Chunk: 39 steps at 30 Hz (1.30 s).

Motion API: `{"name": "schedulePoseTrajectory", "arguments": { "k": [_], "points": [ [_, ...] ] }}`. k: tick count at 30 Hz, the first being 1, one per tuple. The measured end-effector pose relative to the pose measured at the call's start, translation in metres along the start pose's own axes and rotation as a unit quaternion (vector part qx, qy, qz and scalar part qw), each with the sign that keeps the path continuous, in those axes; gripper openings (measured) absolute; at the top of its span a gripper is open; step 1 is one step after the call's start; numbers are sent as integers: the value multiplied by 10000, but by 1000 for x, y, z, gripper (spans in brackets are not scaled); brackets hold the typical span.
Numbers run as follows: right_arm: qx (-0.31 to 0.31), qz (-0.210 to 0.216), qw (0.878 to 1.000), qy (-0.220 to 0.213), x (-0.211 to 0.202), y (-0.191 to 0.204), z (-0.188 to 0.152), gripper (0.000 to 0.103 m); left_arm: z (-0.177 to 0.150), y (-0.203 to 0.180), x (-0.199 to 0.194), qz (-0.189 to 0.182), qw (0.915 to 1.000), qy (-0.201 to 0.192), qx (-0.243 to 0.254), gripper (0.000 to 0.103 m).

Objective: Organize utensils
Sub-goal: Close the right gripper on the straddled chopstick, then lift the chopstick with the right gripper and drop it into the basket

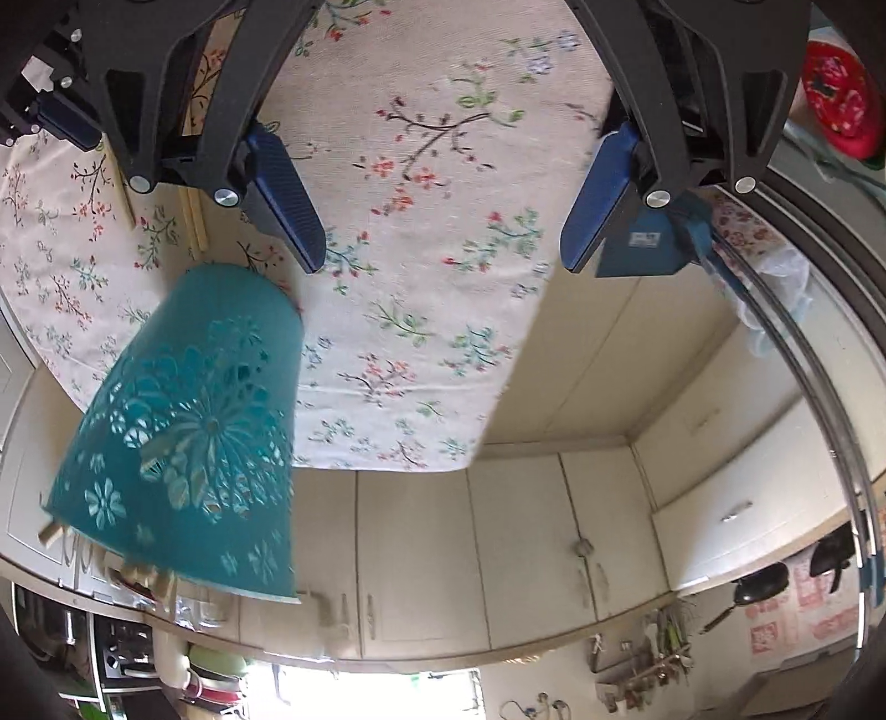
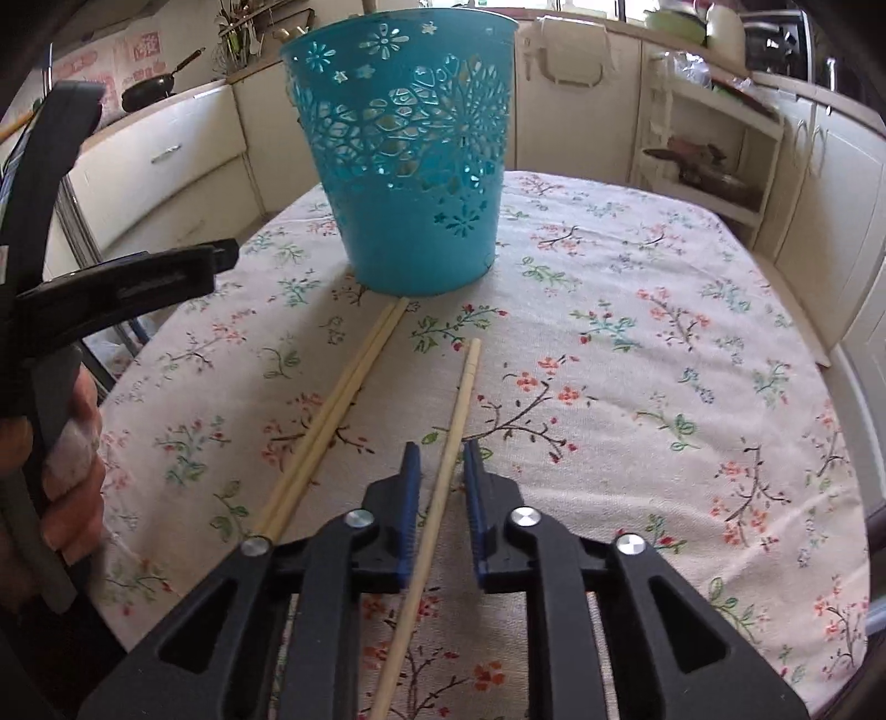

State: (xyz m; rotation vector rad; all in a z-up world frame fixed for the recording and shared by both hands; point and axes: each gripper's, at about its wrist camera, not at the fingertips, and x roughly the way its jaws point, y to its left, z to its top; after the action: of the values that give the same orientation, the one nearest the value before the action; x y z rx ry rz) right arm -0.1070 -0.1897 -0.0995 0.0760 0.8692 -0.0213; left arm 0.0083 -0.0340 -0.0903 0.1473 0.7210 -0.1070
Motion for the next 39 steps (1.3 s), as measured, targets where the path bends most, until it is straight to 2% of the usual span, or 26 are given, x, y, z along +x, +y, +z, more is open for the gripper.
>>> {"name": "schedulePoseTrajectory", "arguments": {
  "k": [3, 6, 12, 19, 27, 39],
  "points": [
    [272, 108, 9995, 66, -1, -9, 0, 8, -4, -4, 4, -130, 9998, 117, 70, 87],
    [644, 288, 9974, 120, -6, -20, -2, 6, -2, -3, -1, -202, 9998, 22, 5, 91],
    [1240, 637, 9899, 243, -12, -32, -10, 6, -3, -4, -4, -264, 9996, -15, 12, 92],
    [1734, 1076, 9789, 51, -37, -47, -10, 6, -3, -5, -5, -292, 9996, -14, 22, 93],
    [1791, 1297, 9739, -504, -76, -51, 13, 6, -2, -5, -2, -289, 9996, 39, 6, 93],
    [1462, 1471, 9636, -1688, -145, -45, 84, 6, -2, -4, 4, -323, 9994, 152, 19, 93]
  ]
}}
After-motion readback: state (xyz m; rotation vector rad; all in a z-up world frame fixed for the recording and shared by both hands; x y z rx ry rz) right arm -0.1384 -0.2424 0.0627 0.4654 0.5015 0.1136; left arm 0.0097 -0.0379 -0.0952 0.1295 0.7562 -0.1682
